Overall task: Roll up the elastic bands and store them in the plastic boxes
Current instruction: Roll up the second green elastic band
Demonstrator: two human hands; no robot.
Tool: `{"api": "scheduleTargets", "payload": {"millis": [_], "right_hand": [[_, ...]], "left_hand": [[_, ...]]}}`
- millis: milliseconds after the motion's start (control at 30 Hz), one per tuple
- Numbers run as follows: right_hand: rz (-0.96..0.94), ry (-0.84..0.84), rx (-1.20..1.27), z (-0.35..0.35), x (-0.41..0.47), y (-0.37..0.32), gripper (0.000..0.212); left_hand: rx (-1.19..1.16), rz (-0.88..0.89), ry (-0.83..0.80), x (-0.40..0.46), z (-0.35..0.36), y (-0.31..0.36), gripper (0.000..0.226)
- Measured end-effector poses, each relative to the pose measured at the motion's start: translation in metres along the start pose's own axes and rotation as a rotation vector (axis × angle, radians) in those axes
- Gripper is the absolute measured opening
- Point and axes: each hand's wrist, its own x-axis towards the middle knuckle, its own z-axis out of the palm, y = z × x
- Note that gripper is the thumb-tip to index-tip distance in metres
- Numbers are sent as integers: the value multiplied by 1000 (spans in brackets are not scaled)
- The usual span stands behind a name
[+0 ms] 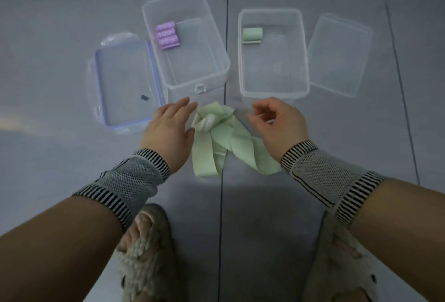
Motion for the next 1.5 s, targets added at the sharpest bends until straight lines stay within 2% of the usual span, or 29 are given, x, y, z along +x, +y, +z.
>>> {"api": "scheduleTargets", "payload": {"millis": [100,267,333,400,500,733,933,1100,1300,1433,1500], "right_hand": [[-31,-90,-84,27,-4,4,24],[-3,-199,-264,70,13,7,49],[31,-206,-298,79,19,9,52],[33,-195,-332,83,22,11,45],[-3,-166,-352,84,24,9,21],[54,-127,-185,35,9,14,9],[209,-57,-1,-27,3,53,12],[240,-38,135,-47,-1,77,14],[274,-67,187,-57,-4,97,25],[284,-1,122,-70,-7,105,30],[307,33,113,-76,-9,108,28]], "left_hand": [[1,-50,-67,-14,9,-10,54],[-1,-89,-100,-3,22,-24,55],[-18,-93,-129,1,26,-24,56],[-53,-119,-163,0,32,-23,56],[-82,-116,-171,-5,35,-22,54],[-141,-44,-108,-14,28,-1,49],[-156,45,-177,-10,37,45,37],[-97,60,-207,0,46,73,34],[-37,18,-137,8,50,88,38],[123,-39,-263,7,54,82,53],[124,-72,-280,4,54,79,57]]}}
